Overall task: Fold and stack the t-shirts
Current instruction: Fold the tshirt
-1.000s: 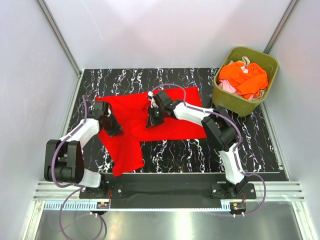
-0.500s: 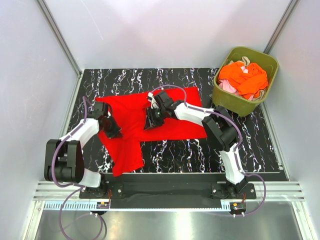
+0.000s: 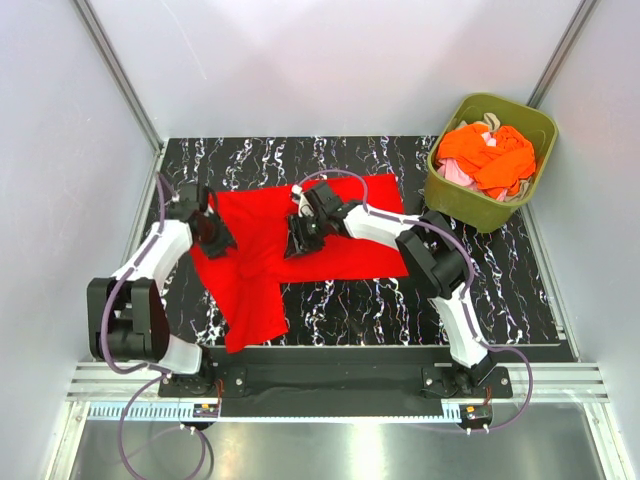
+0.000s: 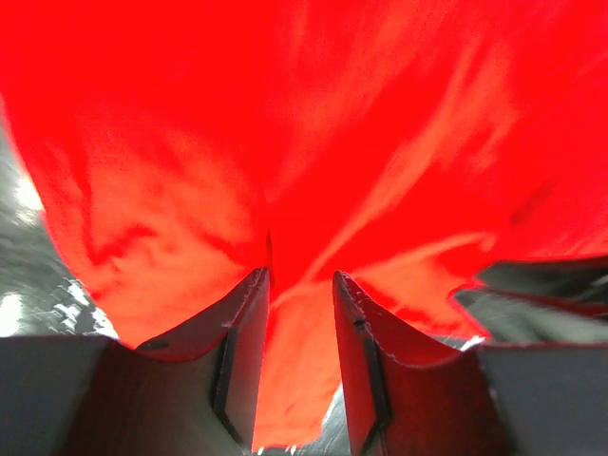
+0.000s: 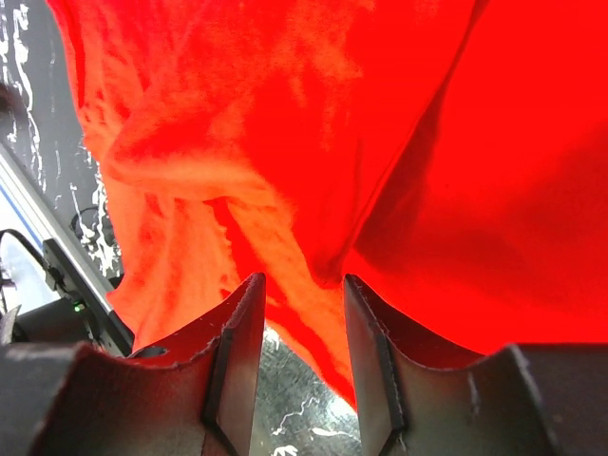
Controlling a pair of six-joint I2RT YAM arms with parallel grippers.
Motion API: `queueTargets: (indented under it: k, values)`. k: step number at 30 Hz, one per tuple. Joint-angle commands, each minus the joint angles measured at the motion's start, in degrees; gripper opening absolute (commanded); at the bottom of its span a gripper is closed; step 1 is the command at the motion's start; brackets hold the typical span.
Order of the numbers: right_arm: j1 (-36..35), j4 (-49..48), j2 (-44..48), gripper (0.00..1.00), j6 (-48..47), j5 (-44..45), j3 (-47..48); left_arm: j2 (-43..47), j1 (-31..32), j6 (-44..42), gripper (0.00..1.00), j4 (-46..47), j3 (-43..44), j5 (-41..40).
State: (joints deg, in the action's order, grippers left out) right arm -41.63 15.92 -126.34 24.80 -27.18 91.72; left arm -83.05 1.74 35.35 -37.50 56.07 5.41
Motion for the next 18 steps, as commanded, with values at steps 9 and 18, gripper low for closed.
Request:
queueTargets:
  k: [9, 18]
  values:
    - [-0.21, -0.98, -2.77, 0.40, 0.07, -3.58, 5.66, -17.57, -5.08, -3.45, 0.39, 4.10, 23.89, -9.80]
    - [-0.03, 1.64, -3.03, 0.04, 1.31, -6.83, 8.29, -36.21, -7.80, -5.21, 0.38, 2.61, 40.85, -12.52]
